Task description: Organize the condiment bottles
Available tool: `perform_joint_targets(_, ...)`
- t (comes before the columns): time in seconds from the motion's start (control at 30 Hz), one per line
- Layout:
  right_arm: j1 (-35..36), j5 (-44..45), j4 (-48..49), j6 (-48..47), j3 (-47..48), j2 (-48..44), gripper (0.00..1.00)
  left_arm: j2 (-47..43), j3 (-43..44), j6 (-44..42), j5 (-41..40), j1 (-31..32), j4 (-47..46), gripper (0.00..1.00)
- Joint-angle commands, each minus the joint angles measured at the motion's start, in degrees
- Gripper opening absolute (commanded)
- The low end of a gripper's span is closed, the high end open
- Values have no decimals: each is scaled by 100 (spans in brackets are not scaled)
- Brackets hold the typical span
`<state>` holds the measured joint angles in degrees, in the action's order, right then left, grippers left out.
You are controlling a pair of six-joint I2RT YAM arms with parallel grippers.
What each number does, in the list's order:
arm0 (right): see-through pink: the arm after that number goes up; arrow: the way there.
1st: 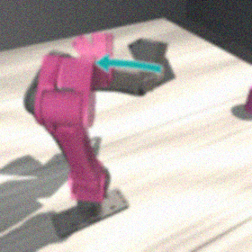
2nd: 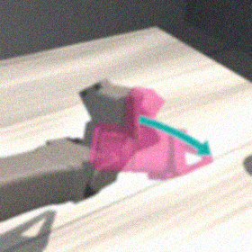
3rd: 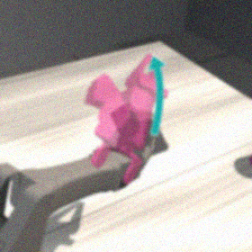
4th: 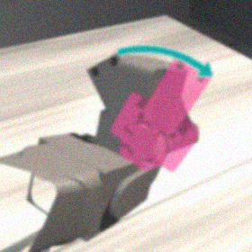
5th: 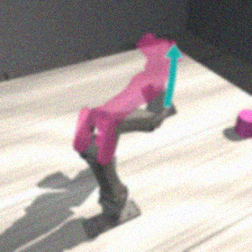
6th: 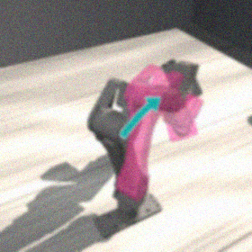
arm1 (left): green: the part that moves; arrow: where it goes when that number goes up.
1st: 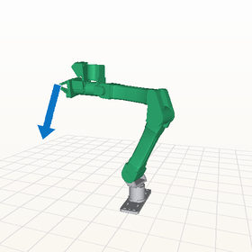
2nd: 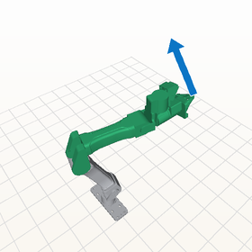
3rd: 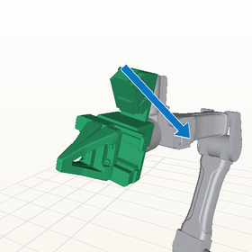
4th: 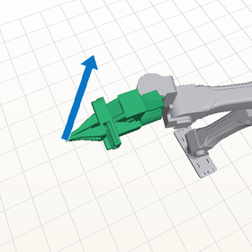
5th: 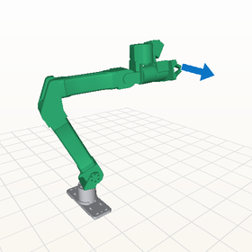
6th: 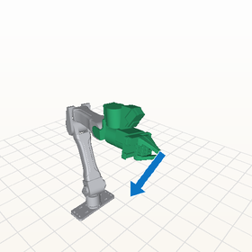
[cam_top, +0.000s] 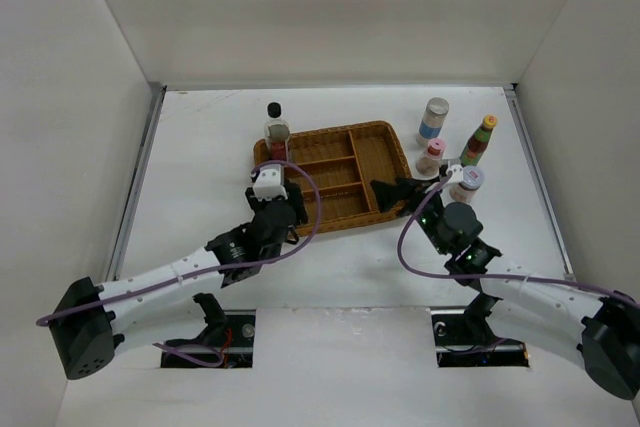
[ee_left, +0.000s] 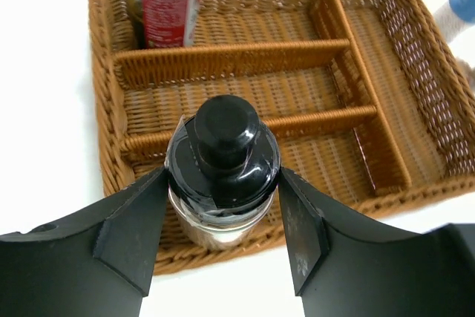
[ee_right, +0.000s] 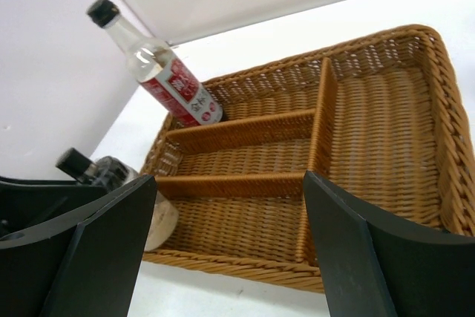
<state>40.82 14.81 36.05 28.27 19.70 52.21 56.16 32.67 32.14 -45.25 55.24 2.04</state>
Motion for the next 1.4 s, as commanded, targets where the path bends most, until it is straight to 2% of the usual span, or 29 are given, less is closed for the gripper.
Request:
perform_joint_targets(0.0,-87,154,244,-32,-19,149,86,-70,-436,3,-124,-132,174,25)
perform_joint_targets(0.13,-122,250,253,-41,-11,272,86,-315,-655,-94,-423,-220,148,26)
perform_joint_targets(0.33,-158,391,244,-76,16,378,86,-396,-875,-208,-124,-264,-178,27)
perform_joint_targets(0.43,-219,470,113,-120,95,343,86,-281,-1112,-156,-28,-273,-336,38)
perform_joint_targets(0.53,-298,549,-282,-146,331,194,85,-342,-1254,-120,34,-282,-433,55)
perform_joint_targets(0.6,-403,619,-528,-173,542,124,77,-474,-1289,-120,-1,-247,-450,66)
perform_joint_targets(0.77,-816,778,-1485,-331,1455,114,46,-922,-1324,-138,34,-291,-538,88)
perform_joint_targets(0.8,-930,787,-1713,-375,1684,175,42,-1036,-1324,-138,34,-291,-547,97)
perform_joint_targets(0.9,-1369,918,-2338,-524,2247,395,40,-1396,-1315,-138,-1,-291,-696,100)
perform_joint_targets(1.0,-1853,1199,-2831,-621,2634,589,52,-1949,-1298,-164,-36,-273,-1029,100)
perform_joint_targets(1.1,-2353,1559,-3121,-691,2845,720,74,-2599,-1464,-217,-272,-352,-1451,100)
perform_joint_targets(1.17,-2661,1805,-3244,-744,2925,808,85,-3021,-1718,-243,-536,-492,-1846,100)
perform_joint_targets(1.27,-3162,1947,-3368,-806,3100,1159,94,-3444,-2149,-208,-695,-703,-2356,100)
perform_joint_targets(1.37,-3549,1886,-3456,-753,3302,1669,100,-3489,-2440,-147,-827,-1036,-2542,100)
